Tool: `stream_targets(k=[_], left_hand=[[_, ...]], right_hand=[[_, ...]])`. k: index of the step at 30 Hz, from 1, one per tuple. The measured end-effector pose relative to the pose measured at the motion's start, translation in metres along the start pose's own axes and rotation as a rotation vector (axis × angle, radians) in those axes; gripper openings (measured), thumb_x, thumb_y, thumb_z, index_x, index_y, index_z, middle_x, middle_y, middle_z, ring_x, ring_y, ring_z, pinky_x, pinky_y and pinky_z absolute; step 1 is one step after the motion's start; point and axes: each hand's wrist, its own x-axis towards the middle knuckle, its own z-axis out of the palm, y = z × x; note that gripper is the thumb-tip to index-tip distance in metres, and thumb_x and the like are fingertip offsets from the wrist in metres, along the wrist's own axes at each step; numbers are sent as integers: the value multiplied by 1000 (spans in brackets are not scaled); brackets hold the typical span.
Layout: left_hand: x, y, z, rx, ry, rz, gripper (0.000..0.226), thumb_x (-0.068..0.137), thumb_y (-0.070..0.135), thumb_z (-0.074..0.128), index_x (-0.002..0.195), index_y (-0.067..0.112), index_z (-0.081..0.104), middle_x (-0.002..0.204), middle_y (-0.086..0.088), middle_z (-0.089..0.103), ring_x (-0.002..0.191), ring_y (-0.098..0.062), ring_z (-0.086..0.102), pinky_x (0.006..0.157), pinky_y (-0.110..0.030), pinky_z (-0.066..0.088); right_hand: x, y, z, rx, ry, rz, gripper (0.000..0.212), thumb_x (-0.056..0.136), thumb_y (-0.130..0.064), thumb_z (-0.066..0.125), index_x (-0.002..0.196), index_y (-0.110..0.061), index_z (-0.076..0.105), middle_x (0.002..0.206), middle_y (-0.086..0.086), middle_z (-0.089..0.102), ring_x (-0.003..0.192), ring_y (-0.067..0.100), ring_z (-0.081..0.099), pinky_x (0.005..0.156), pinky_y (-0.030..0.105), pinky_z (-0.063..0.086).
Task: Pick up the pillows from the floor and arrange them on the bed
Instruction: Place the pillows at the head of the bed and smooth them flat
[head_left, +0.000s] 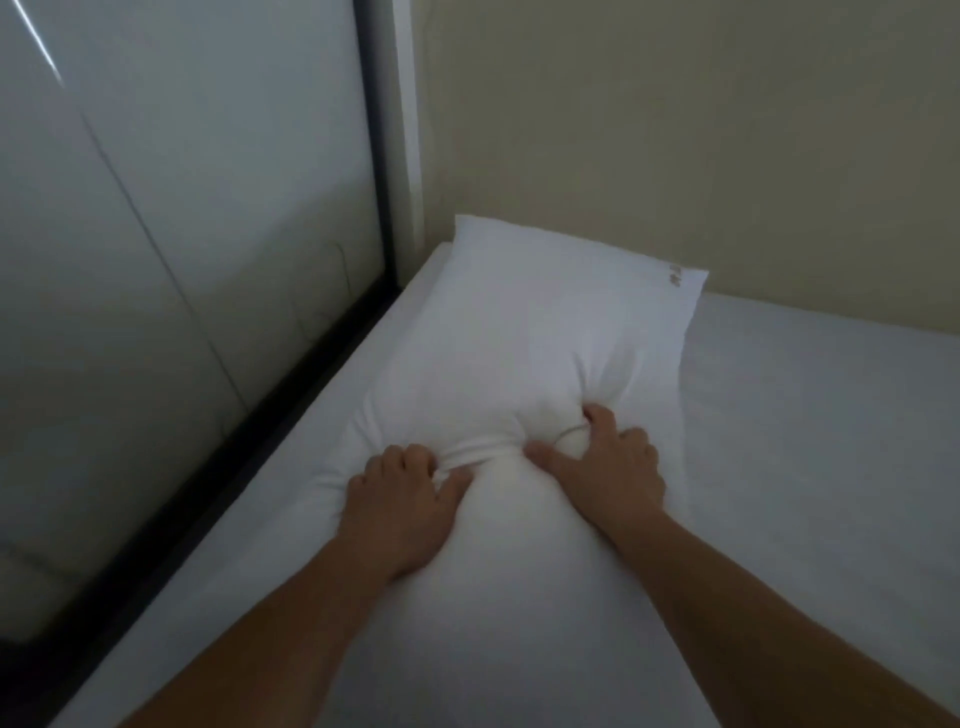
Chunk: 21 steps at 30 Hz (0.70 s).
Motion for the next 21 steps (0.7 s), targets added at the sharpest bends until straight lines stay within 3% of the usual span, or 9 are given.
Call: stream_targets(k=[5, 7, 9, 11, 13, 16, 19, 21], left_hand=[[-7, 10, 19, 101, 148, -41, 58, 86, 67, 20, 113, 23, 47, 117, -10, 51, 111, -30, 44, 96, -44, 32], [-13, 13, 11, 86, 137, -73, 59, 87, 67, 21, 118, 23, 45, 123, -11, 49, 113, -31, 43, 98, -45, 31], [-24, 22, 8, -27, 70, -142, 76, 79, 75, 12, 131, 24, 35, 137, -11, 42, 126, -32, 36, 107, -51, 22], [-46, 38, 16, -109, 38, -169, 101, 63, 90, -3, 145, 33, 8, 157, -9, 17, 143, -31, 13, 111, -62, 2], [-64, 47, 26, -94, 15, -140, 114, 48, 101, -2, 142, 40, -22, 161, -8, -12, 146, -31, -13, 107, -66, -11], [-63, 42, 26, -30, -72, -125, 122, 40, 105, 8, 134, 42, -36, 157, -11, -27, 143, -33, -25, 105, -68, -14], [-60, 39, 13, 18, -114, -114, 129, 37, 105, 10, 141, 37, -29, 157, -14, -25, 143, -36, -23, 107, -69, -11], [-68, 43, 6, 62, -73, -97, 126, 43, 103, 7, 144, 33, -24, 159, -17, -17, 145, -39, -15, 108, -70, -6]], right_hand=[[2, -14, 19, -244, 186, -116, 90, 74, -77, 47, 146, -27, 24, 140, 14, 37, 125, 38, 36, 101, 52, 32], [-10, -15, 19, -334, 285, -317, 82, 84, -69, 38, 150, -28, 15, 158, 11, 21, 140, 39, 25, 110, 59, 21], [-16, -15, 16, -372, 221, -487, 72, 87, -69, 23, 151, -37, 12, 163, 1, 8, 147, 32, 10, 112, 61, 13], [-7, -14, 10, -284, -65, -443, 69, 86, -72, 18, 149, -44, 10, 163, -9, 1, 149, 23, -2, 114, 61, 9], [5, -16, 4, -162, -271, -366, 68, 87, -72, 25, 148, -46, 13, 163, -13, -2, 149, 19, -7, 114, 61, 5], [-3, -9, -3, -155, -220, -402, 71, 89, -68, 32, 151, -40, 11, 163, -8, -4, 148, 19, -7, 115, 56, 4], [-48, 20, -1, -215, -77, -348, 80, 83, -73, 25, 151, -39, -1, 163, -4, -10, 148, 20, -10, 117, 50, 2], [-87, 42, 1, -191, -90, -281, 86, 78, -78, 21, 150, -40, -8, 162, -4, -13, 148, 20, -12, 117, 49, 4]])
